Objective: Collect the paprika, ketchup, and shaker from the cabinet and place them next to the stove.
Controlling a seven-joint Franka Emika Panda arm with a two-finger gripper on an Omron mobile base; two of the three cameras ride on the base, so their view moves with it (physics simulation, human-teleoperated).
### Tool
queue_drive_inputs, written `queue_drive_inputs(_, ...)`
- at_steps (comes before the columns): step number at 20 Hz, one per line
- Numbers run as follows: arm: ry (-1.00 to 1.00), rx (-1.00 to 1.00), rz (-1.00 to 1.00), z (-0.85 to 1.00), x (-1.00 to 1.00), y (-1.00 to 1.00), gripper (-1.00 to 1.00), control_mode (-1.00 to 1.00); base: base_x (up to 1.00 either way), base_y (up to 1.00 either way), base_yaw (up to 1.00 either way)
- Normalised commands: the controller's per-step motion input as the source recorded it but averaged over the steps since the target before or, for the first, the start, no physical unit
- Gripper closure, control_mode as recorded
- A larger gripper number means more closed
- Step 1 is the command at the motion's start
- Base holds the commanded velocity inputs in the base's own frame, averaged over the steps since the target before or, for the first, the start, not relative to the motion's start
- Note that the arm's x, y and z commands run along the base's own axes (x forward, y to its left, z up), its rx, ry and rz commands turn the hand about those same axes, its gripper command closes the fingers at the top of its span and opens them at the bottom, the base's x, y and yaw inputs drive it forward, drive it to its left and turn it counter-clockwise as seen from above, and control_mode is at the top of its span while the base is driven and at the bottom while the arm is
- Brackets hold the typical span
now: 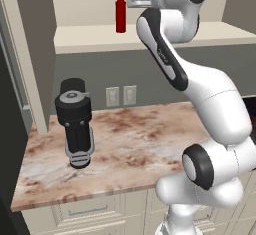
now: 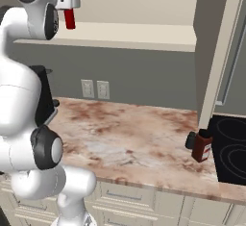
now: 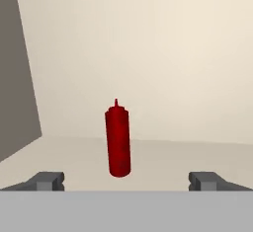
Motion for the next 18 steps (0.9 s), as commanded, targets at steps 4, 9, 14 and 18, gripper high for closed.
queue_drive_inputs(4, 0.08, 0.00, 0.00, -0.08, 0.29, 0.07, -1.00, -1.00, 0.00, 0.00, 0.00)
queue_drive_inputs(9, 0.05, 0.00, 0.00, -0.03, 0.33, 0.09, -1.00, -1.00, 0.00, 0.00, 0.00)
queue_drive_inputs(14, 0.04, 0.00, 0.00, 0.00, 0.33, 0.18, -1.00, -1.00, 0.00, 0.00, 0.00)
queue_drive_inputs(18, 0.04, 0.00, 0.00, 0.00, 0.33, 0.22, -1.00, -1.00, 0.00, 0.00, 0.00)
